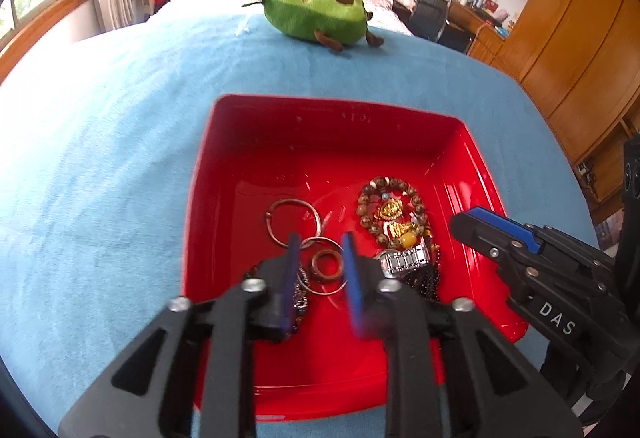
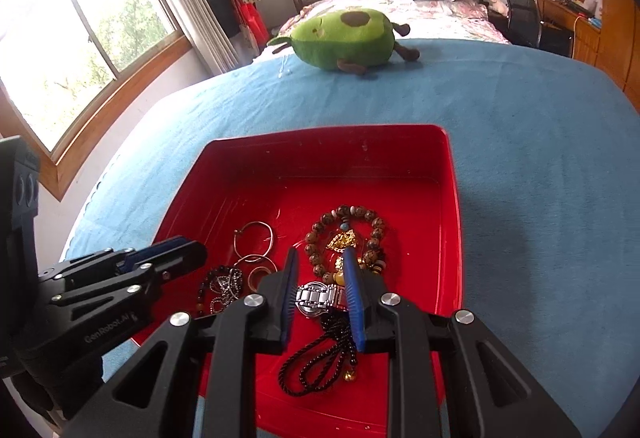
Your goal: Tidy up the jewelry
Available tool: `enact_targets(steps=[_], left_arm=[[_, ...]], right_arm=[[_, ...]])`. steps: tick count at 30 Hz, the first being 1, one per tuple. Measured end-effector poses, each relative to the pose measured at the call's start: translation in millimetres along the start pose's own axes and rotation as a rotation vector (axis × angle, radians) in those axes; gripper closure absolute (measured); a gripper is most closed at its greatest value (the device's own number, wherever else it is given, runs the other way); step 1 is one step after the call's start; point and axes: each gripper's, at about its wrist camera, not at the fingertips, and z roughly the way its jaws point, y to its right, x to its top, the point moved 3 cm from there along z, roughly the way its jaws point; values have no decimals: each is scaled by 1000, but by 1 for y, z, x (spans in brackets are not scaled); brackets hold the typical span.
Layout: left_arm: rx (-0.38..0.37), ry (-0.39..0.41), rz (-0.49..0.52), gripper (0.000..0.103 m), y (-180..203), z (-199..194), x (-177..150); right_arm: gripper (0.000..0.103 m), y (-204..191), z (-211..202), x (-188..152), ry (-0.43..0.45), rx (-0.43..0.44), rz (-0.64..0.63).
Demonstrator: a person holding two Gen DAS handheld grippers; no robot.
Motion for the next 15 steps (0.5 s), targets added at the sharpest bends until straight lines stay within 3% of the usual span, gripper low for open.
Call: enact_targets(steps=[9, 13, 15], left_arm=[[30, 84, 8, 41, -2, -40, -10], [34, 106, 8, 36, -2, -54, -19], [39, 116, 7, 28, -2, -60, -23]], right_arm=[[56, 4, -28, -11, 48, -50, 6], [45, 7, -37, -17, 56, -57, 16], [37, 7, -41, -20, 61, -62, 15]])
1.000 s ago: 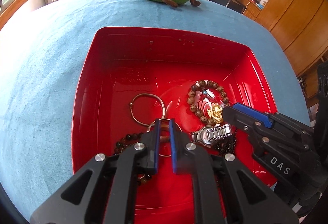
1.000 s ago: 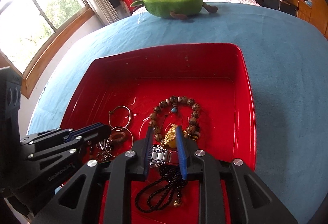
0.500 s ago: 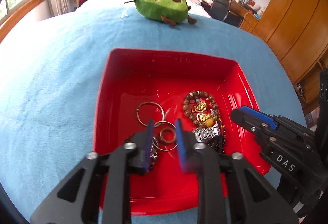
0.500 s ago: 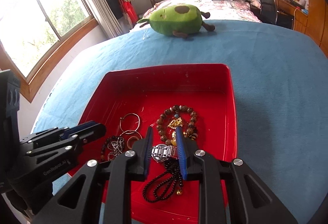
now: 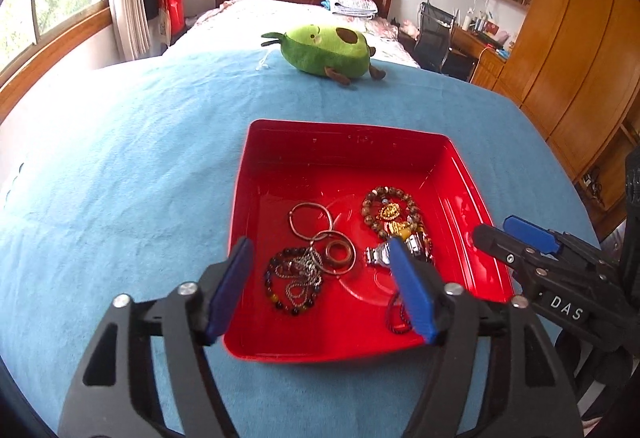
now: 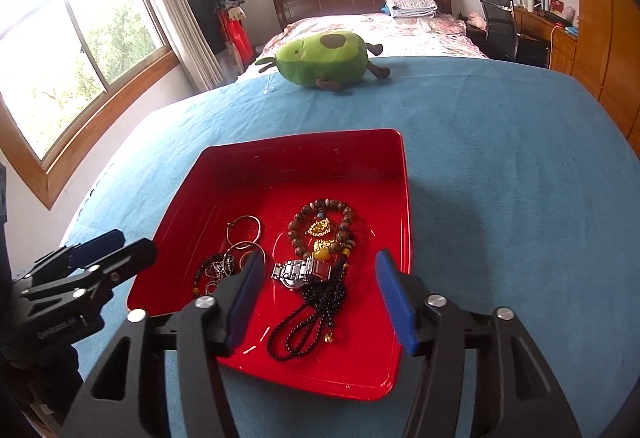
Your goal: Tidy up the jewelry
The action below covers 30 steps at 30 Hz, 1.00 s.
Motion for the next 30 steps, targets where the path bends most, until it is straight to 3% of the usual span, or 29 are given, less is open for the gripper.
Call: enact_targets(steps=[2, 8, 30], left_arm=[[11, 13, 1, 23, -2, -7, -5], [34, 26, 0, 13, -9, -19, -20], [71, 55, 17, 8, -27, -47, -101]], right_arm=[[25, 0, -5, -5, 7, -5, -1], [5, 0, -17, -18, 16, -25, -6], [4, -12, -44, -85, 31, -49, -41]])
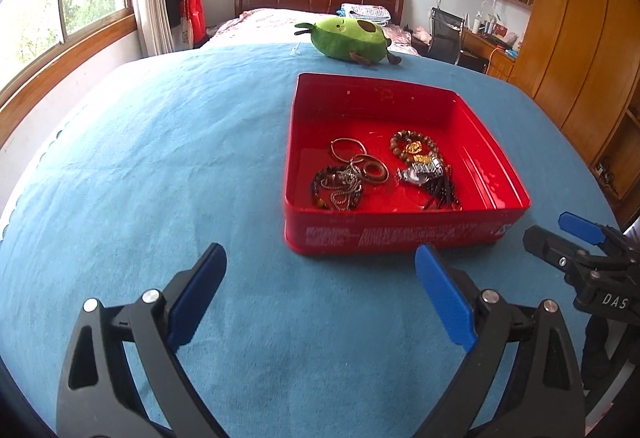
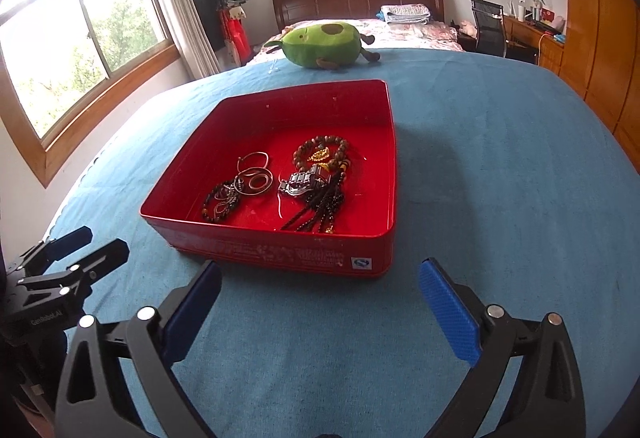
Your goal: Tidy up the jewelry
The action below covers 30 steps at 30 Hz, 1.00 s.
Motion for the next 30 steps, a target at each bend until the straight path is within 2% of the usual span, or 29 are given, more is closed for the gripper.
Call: enact_targets(steps=[11, 19, 26, 30], left_arm=[[2, 28, 38, 8, 8, -9, -5], [21, 8, 29, 8, 6, 0, 1], [67, -18, 22, 8, -3, 17, 10], [65, -32, 25, 8, -4, 23, 10]], right_arm=[[4, -8, 6, -3, -14, -13, -18], [4, -1, 19, 0, -45, -18, -3], [4, 1, 23, 3, -42, -8, -6], [4, 4, 26, 2, -56, 0, 2]])
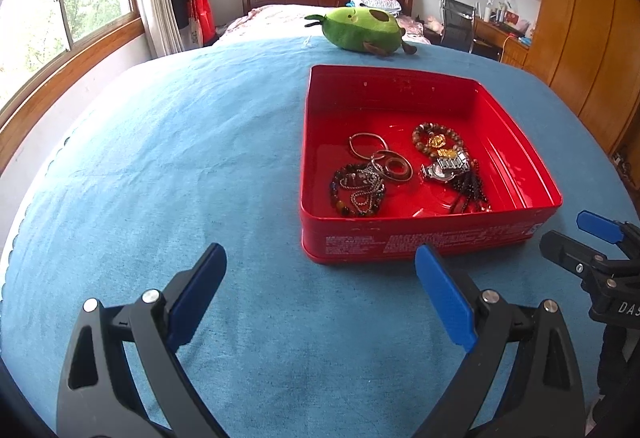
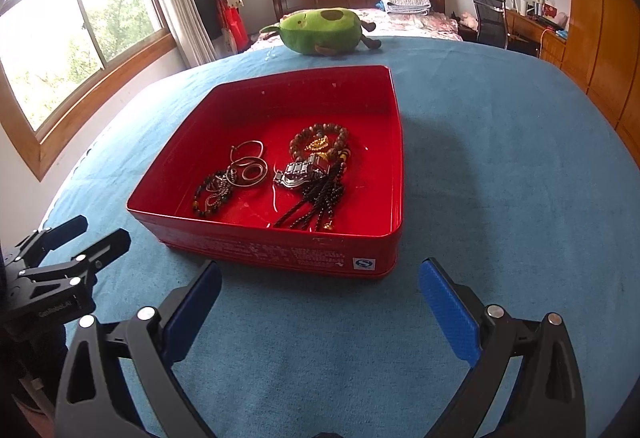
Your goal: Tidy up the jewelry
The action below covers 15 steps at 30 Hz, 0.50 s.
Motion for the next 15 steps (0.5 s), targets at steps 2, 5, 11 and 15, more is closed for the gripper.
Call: enact_targets(steps=[2, 5, 11, 15], left_arm=[[-1, -1, 1, 8, 0, 1, 0], [-2, -3, -3, 8, -1, 3, 0], [-3, -5, -9, 8, -2, 3, 1], [-2, 1, -1, 8, -1, 1, 1]], right_arm=[[4, 0, 1, 0, -4, -4, 0], [4, -2, 3, 0, -6, -4, -2], [4, -2, 2, -1, -4, -7, -1], [4, -2, 2, -1, -4, -7, -1]])
